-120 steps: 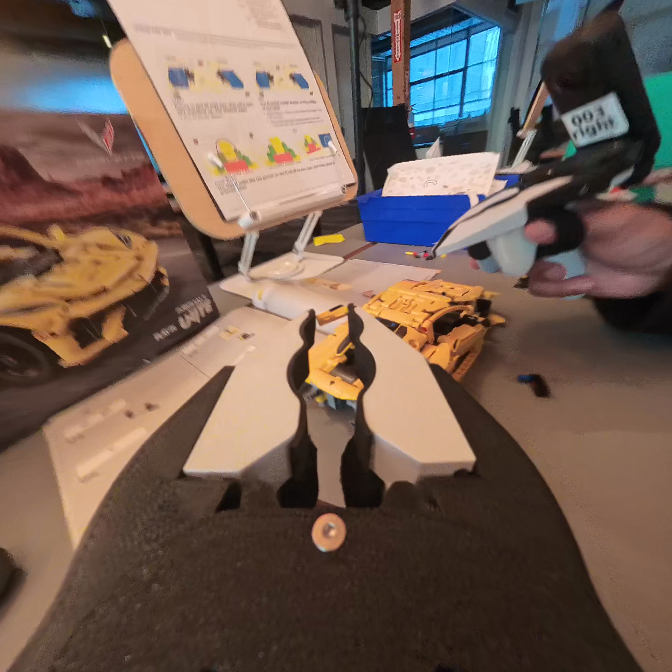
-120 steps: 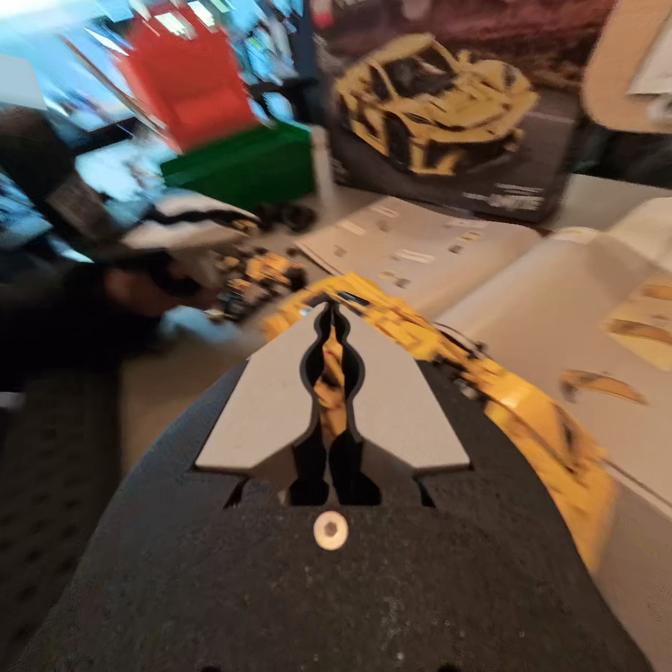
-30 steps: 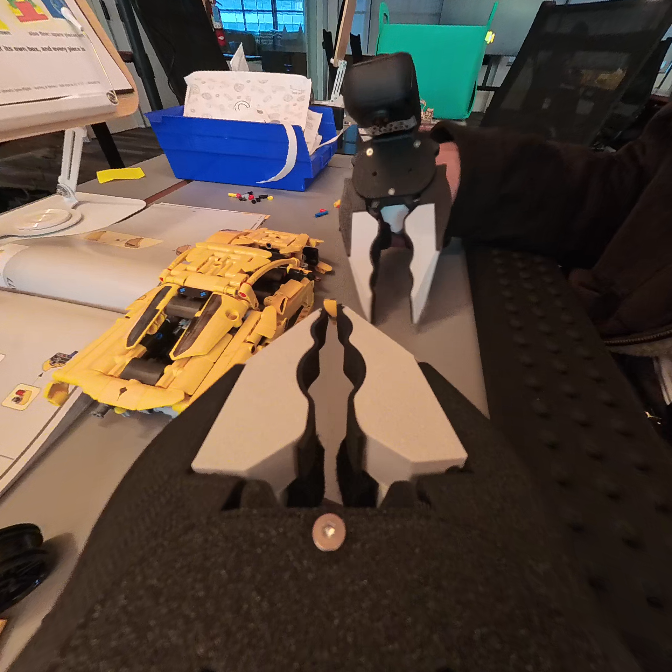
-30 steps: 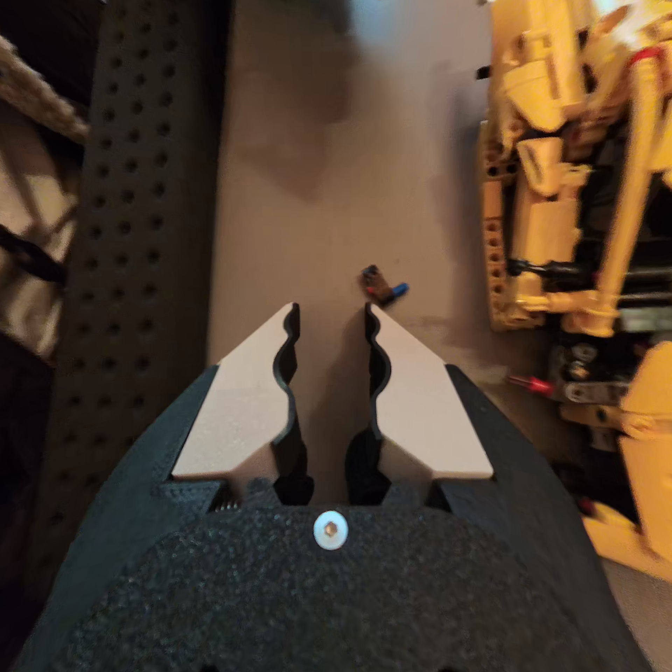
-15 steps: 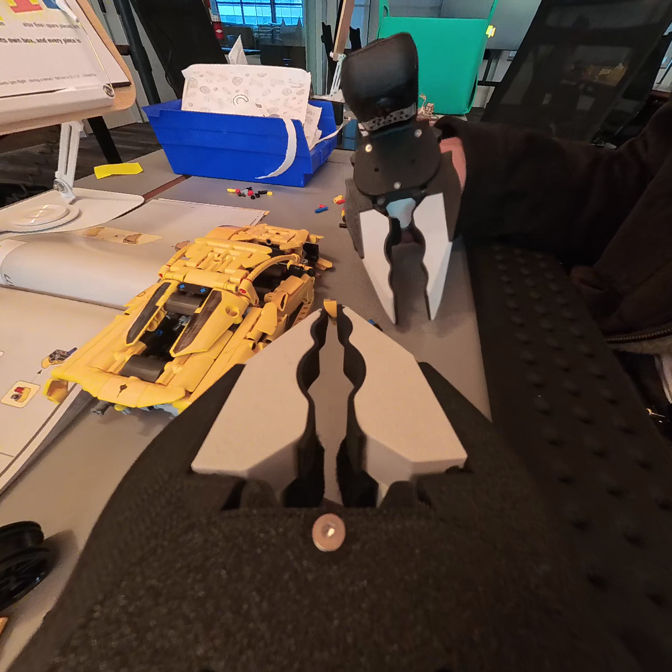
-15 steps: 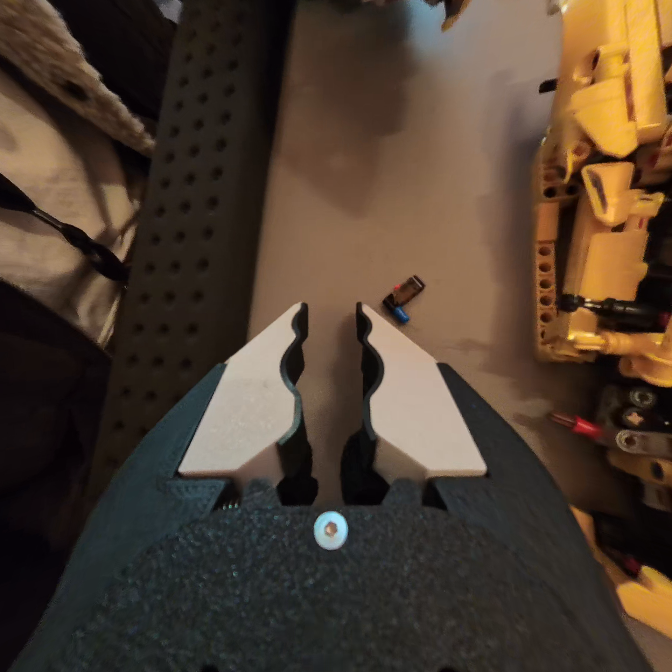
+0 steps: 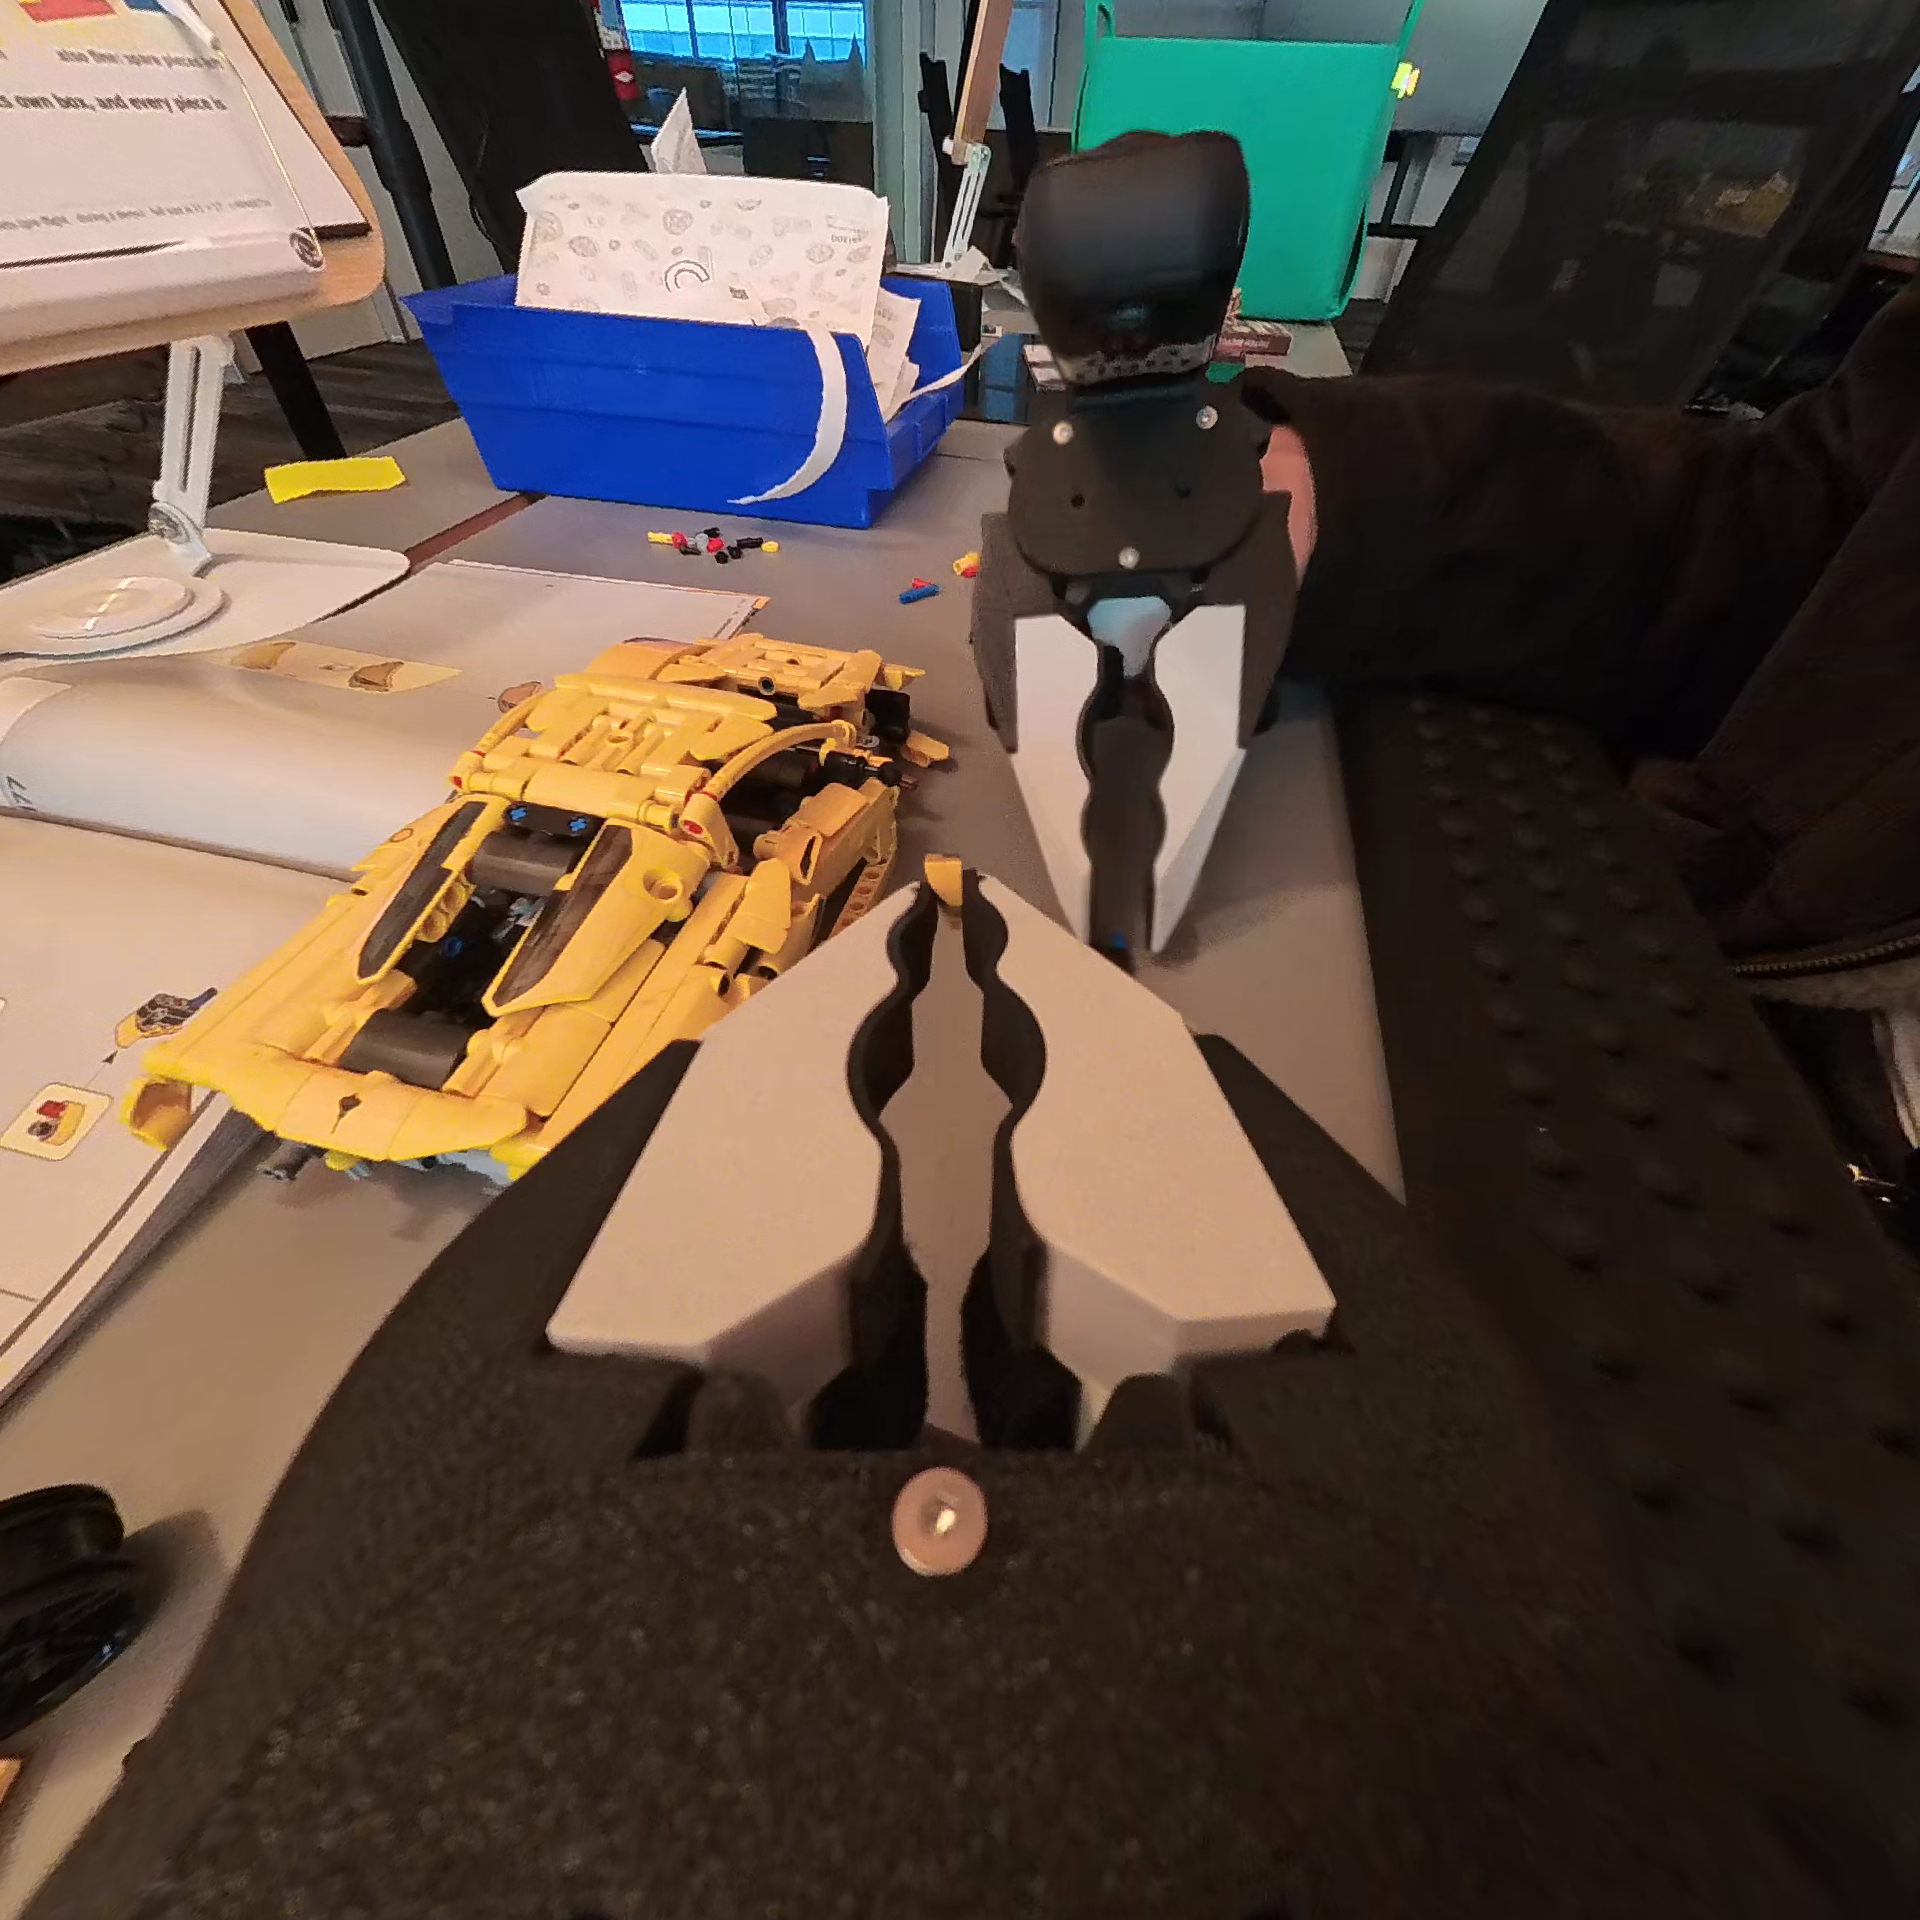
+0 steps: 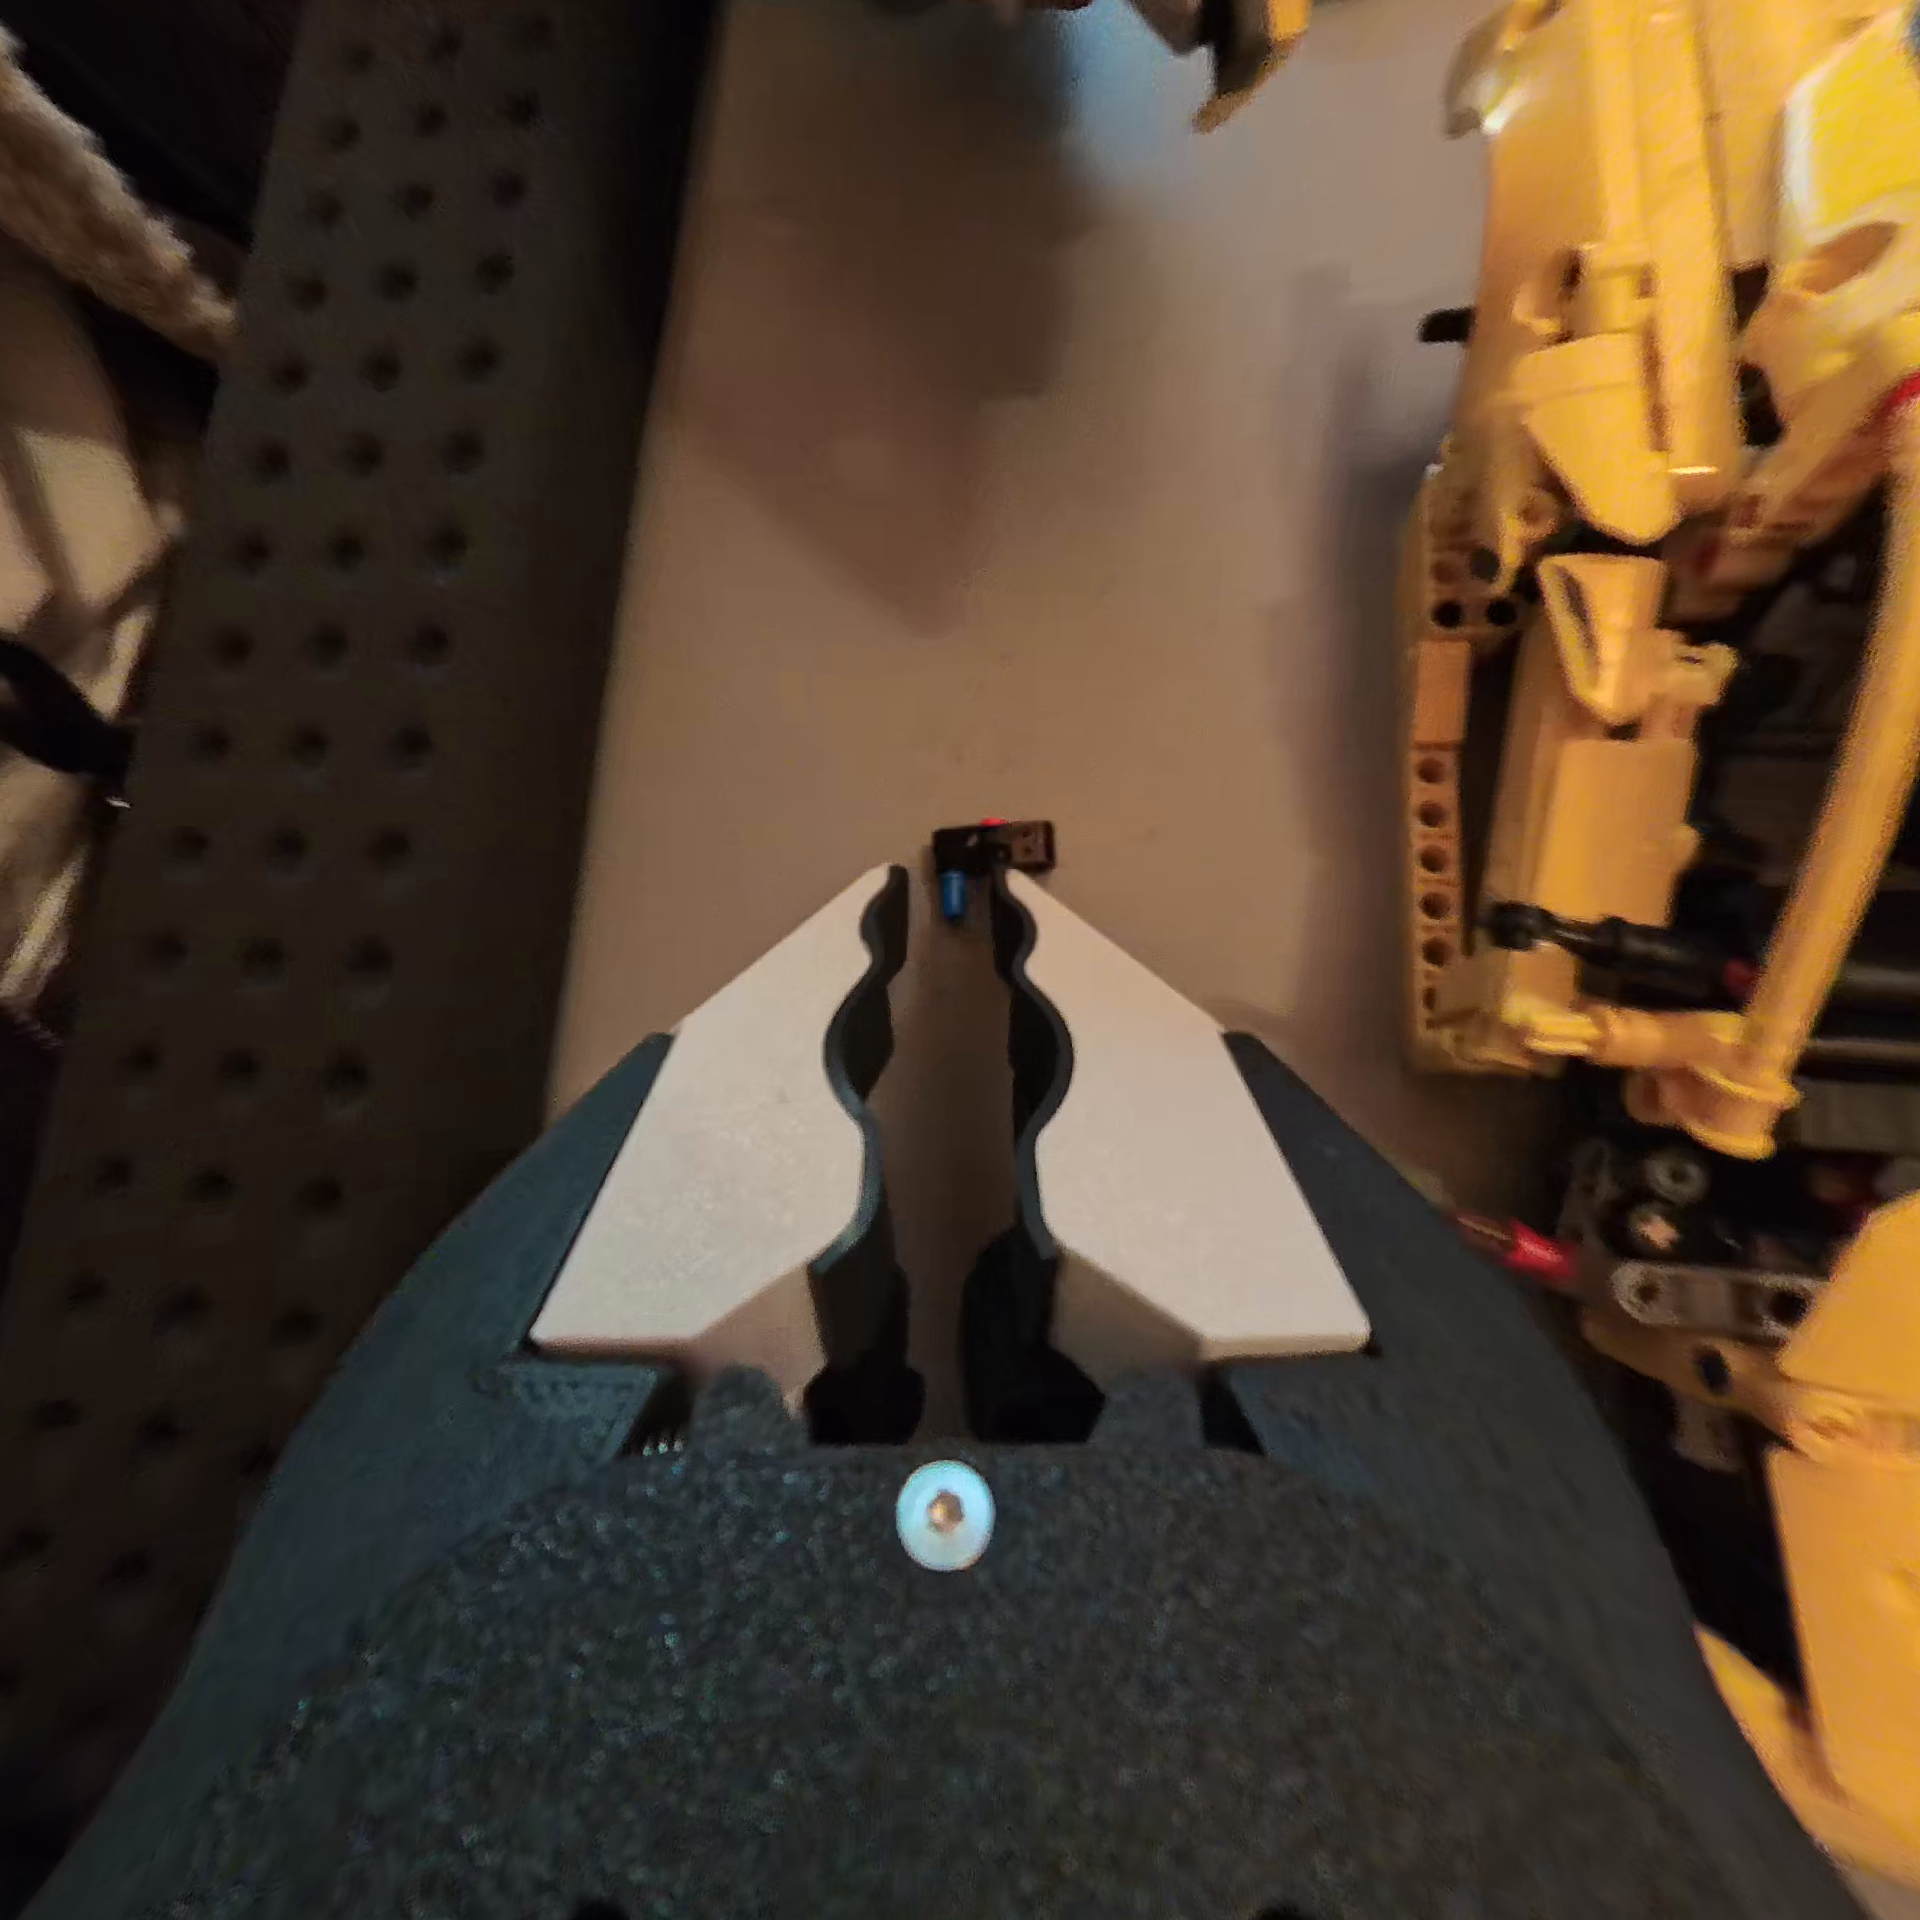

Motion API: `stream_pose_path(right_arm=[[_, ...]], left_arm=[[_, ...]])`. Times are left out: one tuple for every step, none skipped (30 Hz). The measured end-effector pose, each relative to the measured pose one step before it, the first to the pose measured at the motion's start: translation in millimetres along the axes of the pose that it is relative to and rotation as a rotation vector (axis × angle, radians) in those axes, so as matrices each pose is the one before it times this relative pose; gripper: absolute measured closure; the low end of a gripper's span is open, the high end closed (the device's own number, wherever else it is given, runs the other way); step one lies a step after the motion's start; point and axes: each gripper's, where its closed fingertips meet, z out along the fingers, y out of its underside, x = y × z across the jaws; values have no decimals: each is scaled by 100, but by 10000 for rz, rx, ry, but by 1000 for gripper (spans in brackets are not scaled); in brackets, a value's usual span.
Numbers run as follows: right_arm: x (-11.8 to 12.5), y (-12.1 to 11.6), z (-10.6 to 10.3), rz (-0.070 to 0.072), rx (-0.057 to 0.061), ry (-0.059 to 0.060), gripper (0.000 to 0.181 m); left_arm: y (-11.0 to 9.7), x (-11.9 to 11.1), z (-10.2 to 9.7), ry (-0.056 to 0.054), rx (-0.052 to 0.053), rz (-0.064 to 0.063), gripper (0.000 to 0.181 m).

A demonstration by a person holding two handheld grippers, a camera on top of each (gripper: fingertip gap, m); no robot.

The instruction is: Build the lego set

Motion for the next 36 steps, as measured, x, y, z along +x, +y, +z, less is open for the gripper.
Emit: stream_pose_path(right_arm=[[-315,-221,230,96,34,-233,165],[-263,-305,179,109,103,-198,161],[-223,-153,80,30,33,-147,160],[100,50,-41,-74,-65,90,160],[287,129,-138,-189,-77,261,157],[288,25,-224,-236,25,282,156],[201,-278,-193,-197,213,238,155],[40,-368,-90,-164,238,157,152],[184,-219,33,-240,102,252,149],[316,23,99,-254,-61,339,148],[57,84,169,-214,-98,150,148],[-70,45,208,-103,-42,31,148],[48,86,192,-20,-36,67,149],[-72,139,183,23,-36,-41,149],[-173,122,236,74,13,-107,151],[47,-55,148,53,169,42,152],[134,-10,56,-35,108,125,155],[123,-5,0,-85,72,123,158],[85,-29,29,-71,36,53,159],[87,-79,84,47,8,33,159],[137,-103,116,44,-53,56,159],[381,-97,97,-15,-165,246,159],[705,-82,41,-142,-222,486,159],[907,-200,-64,-260,-168,650,159],[882,-573,-208,-279,62,667,159],[789,-905,-359,-237,271,627,159],[1022,-974,-428,-222,294,801,159],[1264,-787,-376,-309,144,1012,159],[1128,-542,-244,-547,-50,1004,159],[1007,-397,-142,-681,-158,1018,159],[910,-323,-69,-643,-219,991,159],[508,-353,43,-502,-197,691,159],[115,-359,128,-304,-170,334,159],[-186,-362,184,-52,-154,61,159],[-208,-353,188,72,-133,-1,159],[-159,-383,142,27,-47,24,159]], left_arm=[[8,-9,1,2,1,-12,177],[32,-8,12,12,-13,-12,177],[33,-21,13,-5,-13,2,177],[35,-14,15,-7,-14,17,177],[36,5,6,3,-13,10,177],[25,-2,9,11,-15,-7,177],[22,-20,10,2,-12,-14,177],[14,-20,8,-8,-5,-4,177],[31,-11,5,4,-10,-7,177],[17,5,5,11,-7,-16,177],[19,32,5,21,-9,-19,177],[23,5,9,14,-13,-26,177],[12,19,7,18,-12,-37,177],[5,26,-5,18,-12,-44,177],[-13,-8,1,3,0,-55,177],[-31,8,-4,29,4,-95,177],[-30,33,4,50,6,-148,177],[-32,-25,3,29,11,-177,177],[-3,-73,21,-9,-9,-176,177],[25,-100,23,-28,-26,-165,177],[32,-130,31,-41,-20,-164,177],[50,-210,39,-82,-25,-179,177],[36,-324,29,-142,-20,-191,177],[30,-432,3,-198,-7,-176,177],[2,-518,-19,-251,3,-138,177],[-60,-600,-46,-311,37,-106,177],[-128,-592,-61,-309,61,-106,177],[-152,-483,-64,-244,74,-121,177],[-197,-408,-81,-223,95,-128,177],[-133,-379,-33,-220,54,-119,177],[-68,-287,6,-184,20,-91,177],[-35,-207,15,-155,30,-46,177],[-3,-172,40,-146,16,-4,177],[4,-104,37,-106,17,21,177],[60,30,58,-27,-10,33,177],[54,51,61,-18,-13,42,177]])
